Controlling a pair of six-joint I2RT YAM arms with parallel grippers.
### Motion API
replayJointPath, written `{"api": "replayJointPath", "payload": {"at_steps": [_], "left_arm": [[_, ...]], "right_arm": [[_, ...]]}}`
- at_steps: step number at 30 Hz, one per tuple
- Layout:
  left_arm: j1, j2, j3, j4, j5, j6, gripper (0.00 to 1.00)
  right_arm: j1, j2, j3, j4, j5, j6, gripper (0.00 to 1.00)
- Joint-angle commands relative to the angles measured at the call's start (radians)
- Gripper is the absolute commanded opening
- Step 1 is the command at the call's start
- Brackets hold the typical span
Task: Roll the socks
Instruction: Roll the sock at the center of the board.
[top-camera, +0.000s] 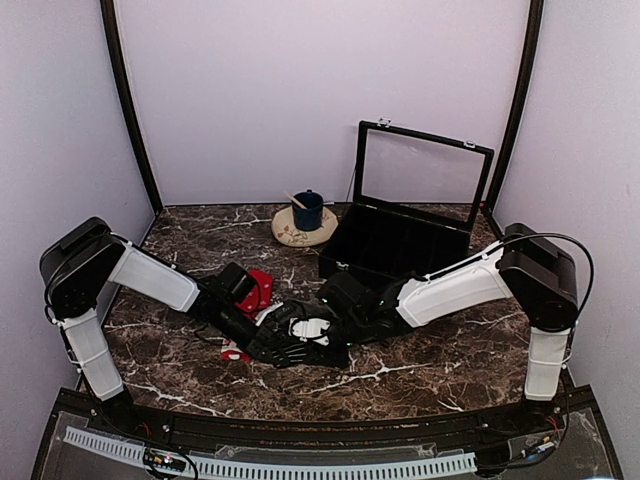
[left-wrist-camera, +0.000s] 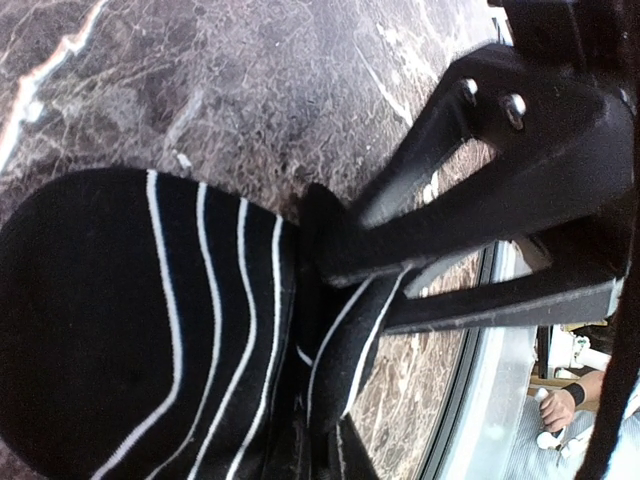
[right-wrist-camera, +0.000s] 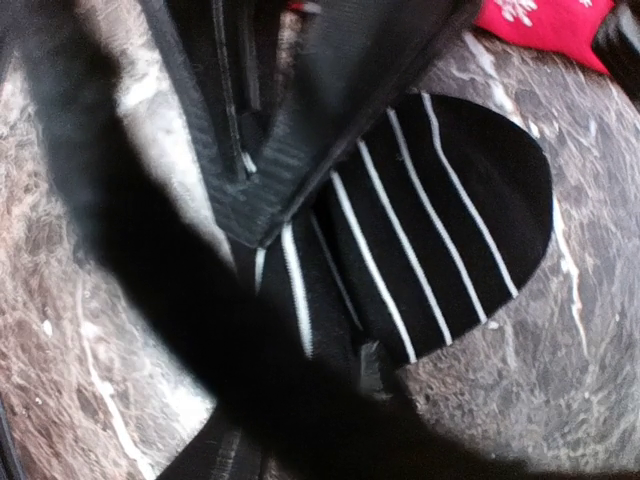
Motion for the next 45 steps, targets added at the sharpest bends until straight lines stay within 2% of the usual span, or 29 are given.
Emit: {"api": "replayJointPath", "payload": {"at_steps": [1, 3, 8, 13, 20, 27, 38, 45], "left_arm": [[0.006, 0.006, -0.010, -0.033, 0.009, 0.009, 0.00], [0.006, 0.007, -0.009, -0.035, 0.005, 0.008, 0.00], [0.006, 0.003, -0.011, -0.029, -0.024, -0.002, 0.00], [0.007, -0.012, -0.020, -0.006, -0.078, -0.027, 0.11], [0.006, -0.092, -0.061, 0.063, -0.214, -0.075, 0.24], [0.006, -0.190, -0.126, 0.144, -0.322, -0.101, 0.32], [0.002, -0.290, -0.212, 0.269, -0.369, -0.097, 0.35], [-0.030, -0.380, -0.276, 0.341, -0.409, -0.014, 0.35]], "right_arm": [[0.009, -0.011, -0.001, 0.015, -0.027, 0.004, 0.20], [0.009, -0.004, 0.005, 0.009, -0.035, 0.002, 0.14], [0.009, -0.002, -0.002, -0.005, -0.056, 0.008, 0.07], [0.005, 0.004, 0.000, -0.042, -0.092, 0.035, 0.00], [-0.017, 0.043, 0.018, -0.102, -0.177, 0.107, 0.00], [-0.051, 0.059, 0.017, -0.101, -0.227, 0.210, 0.00], [-0.079, 0.098, 0.083, -0.150, -0.296, 0.327, 0.00], [-0.107, 0.117, 0.095, -0.169, -0.369, 0.398, 0.00]]}}
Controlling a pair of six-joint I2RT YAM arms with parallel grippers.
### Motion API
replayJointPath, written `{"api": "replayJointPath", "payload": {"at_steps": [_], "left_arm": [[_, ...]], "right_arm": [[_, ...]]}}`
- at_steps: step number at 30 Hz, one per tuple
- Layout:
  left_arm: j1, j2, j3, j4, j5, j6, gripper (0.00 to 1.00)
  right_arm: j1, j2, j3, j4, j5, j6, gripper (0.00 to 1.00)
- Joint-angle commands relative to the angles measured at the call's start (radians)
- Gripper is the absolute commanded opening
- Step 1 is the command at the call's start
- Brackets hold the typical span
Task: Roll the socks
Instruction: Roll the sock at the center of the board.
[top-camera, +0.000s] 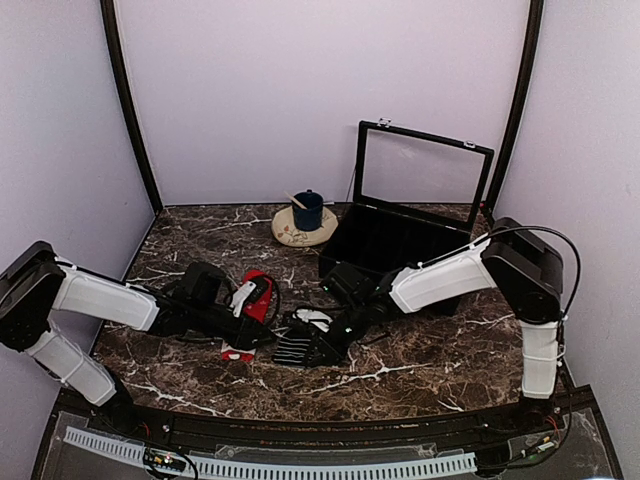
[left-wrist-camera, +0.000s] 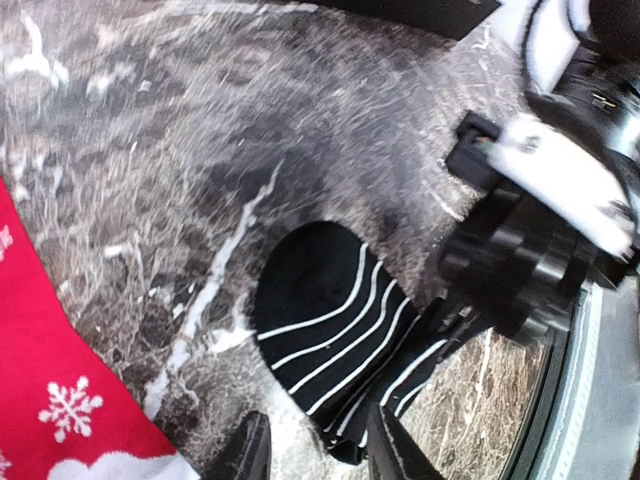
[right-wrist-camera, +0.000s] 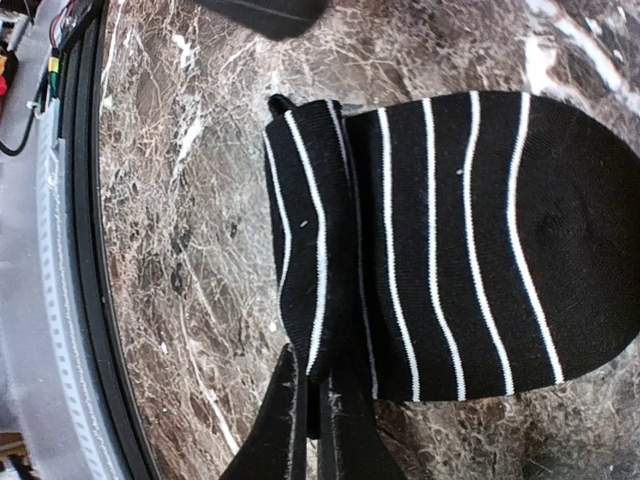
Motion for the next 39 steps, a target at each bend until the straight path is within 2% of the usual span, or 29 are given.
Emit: {"api": "replayJointPath", "payload": {"at_steps": [1, 10, 22, 32, 39], "left_arm": [[-0.036, -0.071, -0.038, 0.071, -0.039, 0.087, 0.35], [-0.186, -0.125, -0.078, 0.075, -0.176, 0.314, 0.35], [-0.280, -0.065, -0.086, 0.105, -0.307, 0.498, 0.39], [-0.324, 0.011, -0.041, 0.104, -0.322, 0.644, 0.40], [-0.332, 0.056, -0.007, 0.093, -0.316, 0.696, 0.37]], "right_arm": [[-0.021, 0.041, 0.015, -0.071, -0.055, 0.066, 0.00], [-0.063, 0.084, 0.071, -0.128, -0.175, 0.150, 0.00], [-0.088, 0.127, 0.132, -0.191, -0.290, 0.201, 0.00], [-0.097, 0.142, 0.152, -0.266, -0.302, 0.169, 0.00], [-0.105, 0.155, 0.165, -0.299, -0.317, 0.151, 0.00]]}}
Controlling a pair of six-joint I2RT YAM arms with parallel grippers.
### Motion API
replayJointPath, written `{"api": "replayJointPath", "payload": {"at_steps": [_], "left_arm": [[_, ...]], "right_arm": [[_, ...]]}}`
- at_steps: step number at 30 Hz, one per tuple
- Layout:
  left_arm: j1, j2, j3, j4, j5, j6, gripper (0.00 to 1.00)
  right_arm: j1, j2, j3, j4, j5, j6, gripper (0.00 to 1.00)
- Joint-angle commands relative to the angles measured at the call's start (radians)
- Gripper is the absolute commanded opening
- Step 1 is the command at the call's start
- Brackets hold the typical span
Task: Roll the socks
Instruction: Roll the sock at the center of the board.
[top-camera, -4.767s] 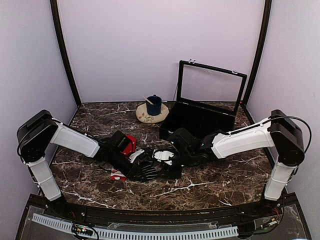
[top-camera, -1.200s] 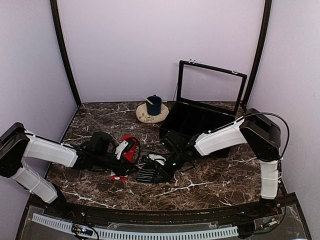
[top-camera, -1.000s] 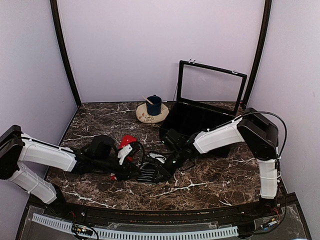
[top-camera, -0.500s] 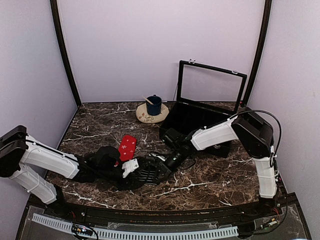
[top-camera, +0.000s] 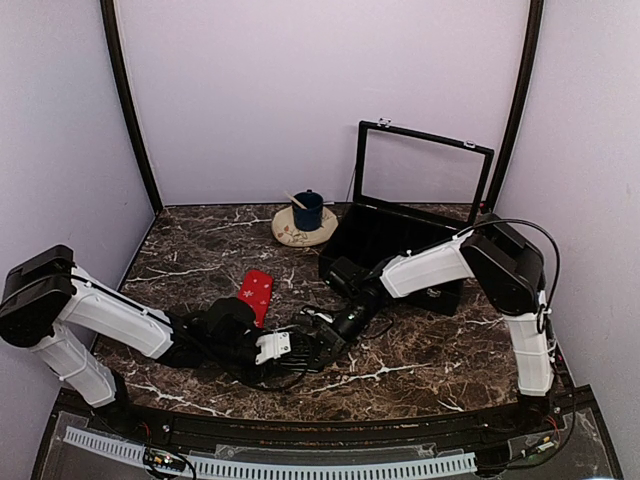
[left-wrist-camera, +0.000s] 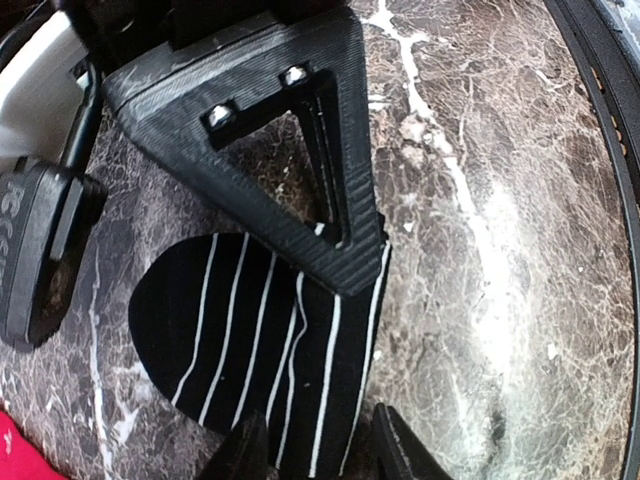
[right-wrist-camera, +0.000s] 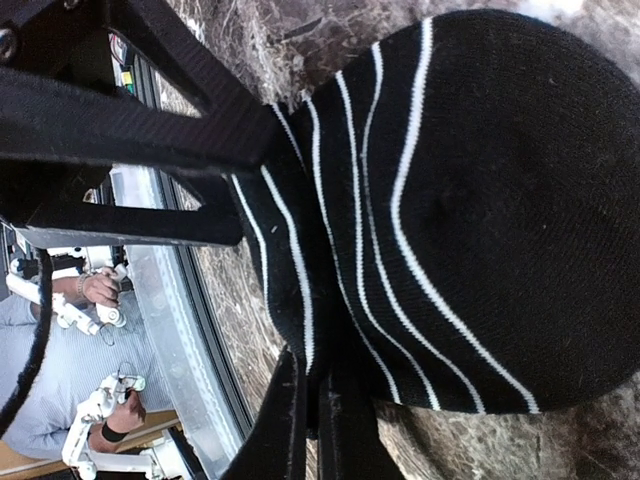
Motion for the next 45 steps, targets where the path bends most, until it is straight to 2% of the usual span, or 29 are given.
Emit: {"api": "replayJointPath", "payload": {"at_steps": [1, 9, 17, 21, 24, 31, 45], "left_arm": [[-0.006, 0.023, 0.038, -0.011, 0.003, 0.058, 0.35], [-0.009, 0.052, 0.072, -0.064, 0.030, 0.073, 0.11], [-0.009, 0.068, 0.096, -0.134, 0.074, 0.063, 0.02], [-0.009, 0.079, 0.116, -0.171, 0.095, 0.045, 0.00], [-0.008, 0.091, 0.132, -0.196, 0.124, 0.014, 0.00], [0.003, 0.127, 0.173, -0.250, 0.206, -0.064, 0.00], [0.112, 0.122, 0.167, -0.236, 0.258, -0.225, 0.00]], "right_arm": [[-0.012, 0.031, 0.024, -0.049, -0.007, -0.027, 0.00], [-0.023, 0.041, 0.042, -0.078, -0.013, -0.042, 0.00], [-0.037, 0.040, 0.047, -0.087, -0.012, -0.047, 0.00], [-0.045, 0.028, 0.038, -0.083, -0.005, -0.047, 0.08], [-0.052, 0.019, 0.028, -0.077, -0.001, -0.048, 0.19], [-0.061, 0.000, 0.004, -0.039, 0.003, -0.037, 0.27], [-0.081, -0.025, -0.023, -0.014, 0.038, -0.037, 0.32]]}}
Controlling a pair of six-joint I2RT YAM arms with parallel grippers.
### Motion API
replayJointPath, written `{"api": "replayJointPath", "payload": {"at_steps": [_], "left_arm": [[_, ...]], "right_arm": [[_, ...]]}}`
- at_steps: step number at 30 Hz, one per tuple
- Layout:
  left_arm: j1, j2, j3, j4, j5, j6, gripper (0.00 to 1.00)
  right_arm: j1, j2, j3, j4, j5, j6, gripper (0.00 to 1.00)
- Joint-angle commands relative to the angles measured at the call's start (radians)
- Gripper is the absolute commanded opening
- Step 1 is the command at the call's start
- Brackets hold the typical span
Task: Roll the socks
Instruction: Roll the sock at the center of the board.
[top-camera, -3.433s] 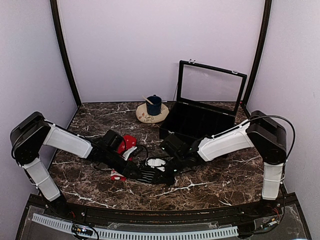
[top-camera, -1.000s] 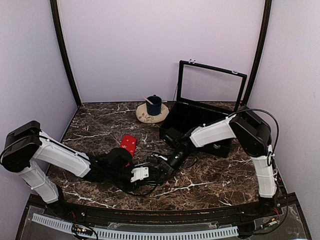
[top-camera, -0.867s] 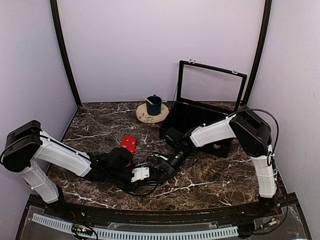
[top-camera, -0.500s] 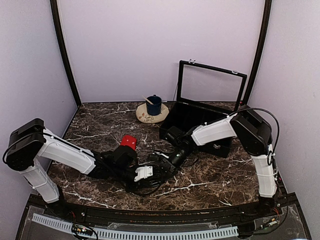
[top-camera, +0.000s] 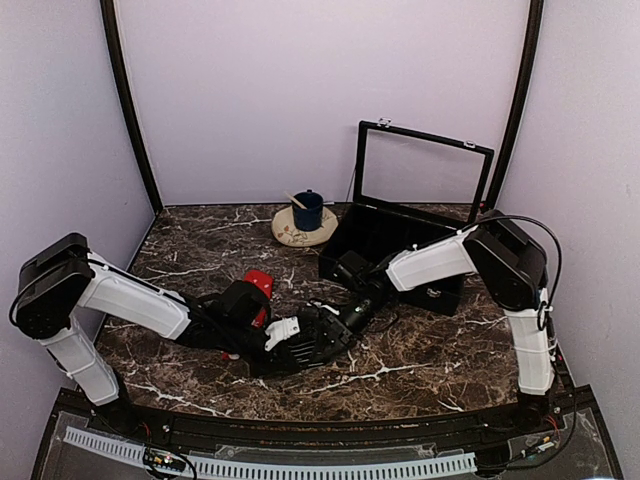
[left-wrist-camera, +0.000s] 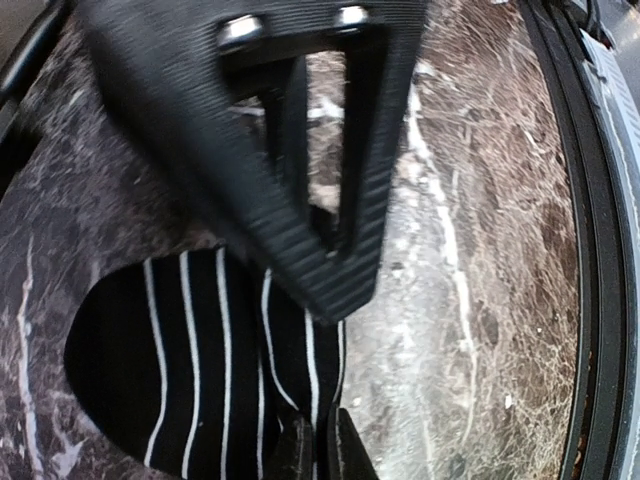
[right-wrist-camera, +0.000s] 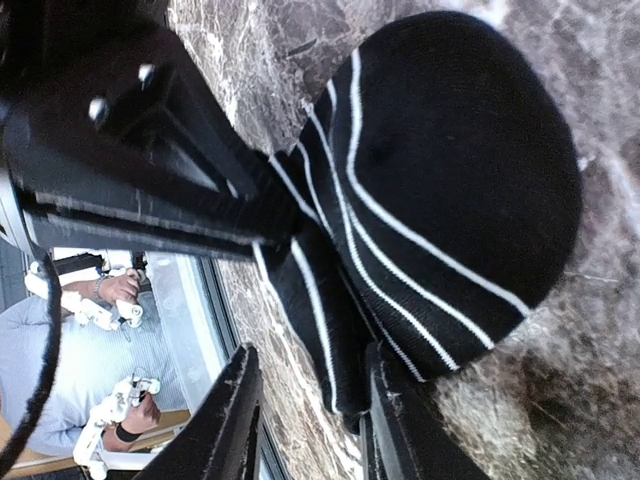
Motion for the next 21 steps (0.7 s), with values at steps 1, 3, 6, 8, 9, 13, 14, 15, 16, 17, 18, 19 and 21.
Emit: {"api": "replayJointPath", "payload": {"at_steps": [1, 3, 6, 8, 9, 13, 14, 15, 16, 17, 18, 19, 21], "left_arm": [[0.045, 0.009, -0.001, -0.051, 0.048, -0.085, 0.00], [0.062, 0.018, 0.003, -0.050, 0.076, -0.108, 0.00], [0.085, 0.032, 0.009, -0.049, 0.128, -0.138, 0.00], [0.097, 0.043, 0.012, -0.049, 0.156, -0.152, 0.00], [0.102, 0.047, 0.013, -0.048, 0.172, -0.159, 0.00], [0.121, 0.073, 0.030, -0.059, 0.236, -0.174, 0.00], [0.125, 0.080, 0.036, -0.064, 0.255, -0.179, 0.00], [0.131, 0.087, 0.042, -0.069, 0.269, -0.184, 0.00], [0.136, 0.095, 0.047, -0.074, 0.285, -0.189, 0.00], [0.142, 0.102, 0.052, -0.077, 0.301, -0.196, 0.00], [0.148, 0.109, 0.056, -0.084, 0.315, -0.201, 0.00], [0.153, 0.119, 0.062, -0.091, 0.330, -0.206, 0.00], [0.167, 0.134, 0.073, -0.103, 0.354, -0.217, 0.00]], "right_arm": [[-0.030, -0.032, -0.026, 0.006, 0.097, -0.009, 0.32], [-0.035, -0.045, -0.033, 0.017, 0.109, -0.012, 0.33], [-0.043, -0.066, -0.040, 0.031, 0.127, -0.015, 0.34], [-0.047, -0.078, -0.047, 0.047, 0.137, -0.015, 0.34], [-0.048, -0.083, -0.051, 0.053, 0.142, -0.014, 0.35], [-0.053, -0.104, -0.062, 0.074, 0.173, -0.024, 0.35], [-0.053, -0.110, -0.066, 0.077, 0.184, -0.029, 0.35], [-0.055, -0.116, -0.069, 0.079, 0.197, -0.036, 0.35], [-0.055, -0.123, -0.073, 0.082, 0.212, -0.046, 0.35], [-0.054, -0.132, -0.081, 0.086, 0.231, -0.056, 0.35], [-0.054, -0.143, -0.091, 0.094, 0.249, -0.065, 0.35], [-0.055, -0.159, -0.107, 0.107, 0.270, -0.073, 0.35], [-0.054, -0.202, -0.152, 0.151, 0.325, -0.085, 0.35]]}}
